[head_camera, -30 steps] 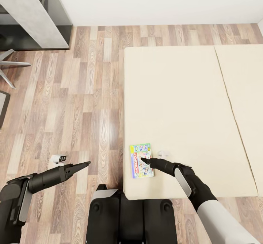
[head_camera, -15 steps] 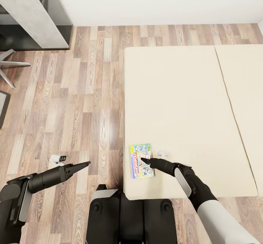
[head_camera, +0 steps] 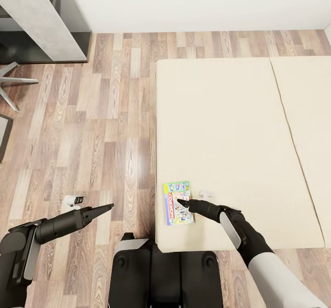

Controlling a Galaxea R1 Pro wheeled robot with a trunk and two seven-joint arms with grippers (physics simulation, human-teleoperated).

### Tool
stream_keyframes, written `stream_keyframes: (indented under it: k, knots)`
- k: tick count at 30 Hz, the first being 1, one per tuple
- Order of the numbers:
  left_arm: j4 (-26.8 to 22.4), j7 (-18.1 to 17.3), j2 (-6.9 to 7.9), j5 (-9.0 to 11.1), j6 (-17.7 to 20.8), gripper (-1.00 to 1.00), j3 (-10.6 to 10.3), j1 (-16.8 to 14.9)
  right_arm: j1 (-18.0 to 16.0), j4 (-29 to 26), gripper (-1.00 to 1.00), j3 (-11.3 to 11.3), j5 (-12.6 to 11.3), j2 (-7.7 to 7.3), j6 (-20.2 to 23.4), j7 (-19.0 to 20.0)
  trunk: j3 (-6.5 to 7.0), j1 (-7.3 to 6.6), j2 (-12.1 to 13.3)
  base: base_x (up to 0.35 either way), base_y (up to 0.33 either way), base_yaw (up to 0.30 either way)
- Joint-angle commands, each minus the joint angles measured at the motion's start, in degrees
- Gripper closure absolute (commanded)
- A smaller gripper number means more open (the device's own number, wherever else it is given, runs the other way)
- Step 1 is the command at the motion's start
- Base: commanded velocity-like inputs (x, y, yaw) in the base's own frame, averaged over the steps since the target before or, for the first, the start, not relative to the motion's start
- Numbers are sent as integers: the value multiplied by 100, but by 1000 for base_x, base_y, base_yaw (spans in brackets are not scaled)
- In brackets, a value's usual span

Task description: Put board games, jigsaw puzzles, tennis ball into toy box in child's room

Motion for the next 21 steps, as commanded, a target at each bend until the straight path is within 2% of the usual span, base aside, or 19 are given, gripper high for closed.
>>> stream_keyframes:
  k: [1, 21]
  knots:
    - [-1, -21, 1, -2, 61, -100, 1, -2, -1, -6, -100, 13, -47, -5, 34, -10, -6, 3, -9, 0, 0, 0]
    - [-1, -21, 1, -2, 61, -100, 1, -4, -1, -6, -100, 13, -47, -5, 37, -10, -6, 3, -9, 0, 0, 0]
